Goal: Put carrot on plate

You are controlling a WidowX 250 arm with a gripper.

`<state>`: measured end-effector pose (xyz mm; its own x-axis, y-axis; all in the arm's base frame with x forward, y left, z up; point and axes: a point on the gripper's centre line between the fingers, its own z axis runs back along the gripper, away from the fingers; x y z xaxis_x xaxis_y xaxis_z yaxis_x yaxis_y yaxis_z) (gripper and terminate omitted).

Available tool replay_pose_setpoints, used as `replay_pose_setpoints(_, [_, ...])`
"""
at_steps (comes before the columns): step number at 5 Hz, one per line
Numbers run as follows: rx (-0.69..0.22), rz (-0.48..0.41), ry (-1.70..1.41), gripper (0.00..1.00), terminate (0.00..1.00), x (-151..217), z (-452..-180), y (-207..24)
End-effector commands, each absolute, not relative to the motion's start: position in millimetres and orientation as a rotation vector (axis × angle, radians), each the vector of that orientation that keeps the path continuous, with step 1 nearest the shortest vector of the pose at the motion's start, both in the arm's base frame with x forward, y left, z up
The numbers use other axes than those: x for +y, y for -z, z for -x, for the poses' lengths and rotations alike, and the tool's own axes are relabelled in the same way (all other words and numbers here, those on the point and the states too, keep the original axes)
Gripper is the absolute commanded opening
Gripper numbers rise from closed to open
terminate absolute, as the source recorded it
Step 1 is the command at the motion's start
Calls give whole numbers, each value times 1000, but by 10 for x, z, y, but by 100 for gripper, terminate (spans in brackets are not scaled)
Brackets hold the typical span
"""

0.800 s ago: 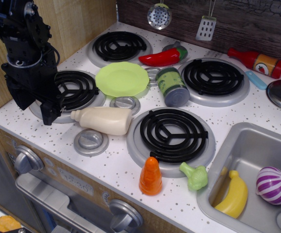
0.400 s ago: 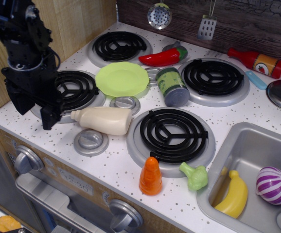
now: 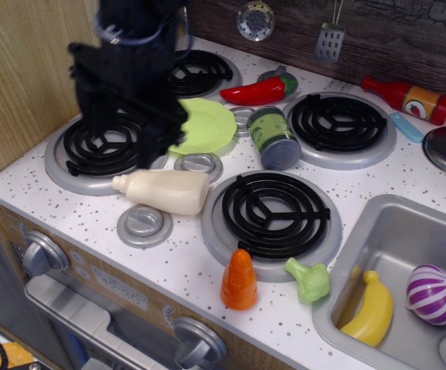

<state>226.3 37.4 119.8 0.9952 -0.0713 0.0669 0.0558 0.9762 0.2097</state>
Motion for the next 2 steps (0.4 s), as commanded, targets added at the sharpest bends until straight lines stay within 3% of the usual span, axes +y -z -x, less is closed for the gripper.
replay_pose_setpoints(1, [-144, -137, 100, 100, 0, -188, -2287, -1285])
replay_pose_setpoints(2, [-158, -114, 139, 100, 0, -409, -2254, -1106])
